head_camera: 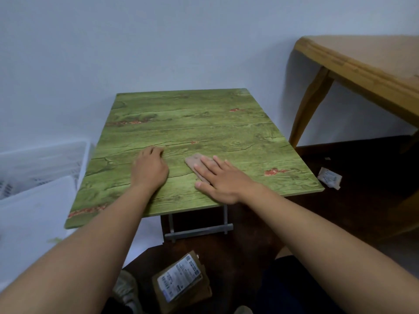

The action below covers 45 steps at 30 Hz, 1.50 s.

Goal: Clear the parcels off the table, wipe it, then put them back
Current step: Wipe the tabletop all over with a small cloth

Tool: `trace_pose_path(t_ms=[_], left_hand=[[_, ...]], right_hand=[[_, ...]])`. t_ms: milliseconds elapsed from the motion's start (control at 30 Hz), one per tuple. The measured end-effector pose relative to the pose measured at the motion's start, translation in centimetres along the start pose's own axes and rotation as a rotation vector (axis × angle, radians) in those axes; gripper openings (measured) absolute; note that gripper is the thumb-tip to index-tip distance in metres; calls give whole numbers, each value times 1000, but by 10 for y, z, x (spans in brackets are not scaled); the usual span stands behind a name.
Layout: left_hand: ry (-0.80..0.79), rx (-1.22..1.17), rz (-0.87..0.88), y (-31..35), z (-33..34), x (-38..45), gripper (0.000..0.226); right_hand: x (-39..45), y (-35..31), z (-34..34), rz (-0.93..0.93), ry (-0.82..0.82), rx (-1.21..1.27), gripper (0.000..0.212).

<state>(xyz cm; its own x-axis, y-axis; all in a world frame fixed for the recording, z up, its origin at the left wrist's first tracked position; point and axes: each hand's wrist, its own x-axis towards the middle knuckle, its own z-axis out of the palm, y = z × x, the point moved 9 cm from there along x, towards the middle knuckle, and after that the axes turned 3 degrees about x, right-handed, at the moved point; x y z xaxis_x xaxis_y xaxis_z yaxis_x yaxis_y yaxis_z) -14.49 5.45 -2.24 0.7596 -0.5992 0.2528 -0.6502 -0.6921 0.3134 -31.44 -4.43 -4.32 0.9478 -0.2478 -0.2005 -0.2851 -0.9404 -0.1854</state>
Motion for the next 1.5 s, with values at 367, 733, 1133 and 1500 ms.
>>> trace_pose_path(t_ms=[367, 733, 1133, 1500], left_hand=[[227, -306, -270, -33, -22, -5, 31], [102, -37, -108, -11, -13, -4, 35], [28, -38, -95, -6, -7, -3, 52], [-130, 153, -42, 4, 4, -7, 107]], right_hand=[[60, -56, -6, -144, 5, -30, 69], [57, 32, -18, 162, 78, -36, 70], [35, -2, -9, -61, 28, -55, 63], [0, 154, -26, 561, 122, 88, 69]])
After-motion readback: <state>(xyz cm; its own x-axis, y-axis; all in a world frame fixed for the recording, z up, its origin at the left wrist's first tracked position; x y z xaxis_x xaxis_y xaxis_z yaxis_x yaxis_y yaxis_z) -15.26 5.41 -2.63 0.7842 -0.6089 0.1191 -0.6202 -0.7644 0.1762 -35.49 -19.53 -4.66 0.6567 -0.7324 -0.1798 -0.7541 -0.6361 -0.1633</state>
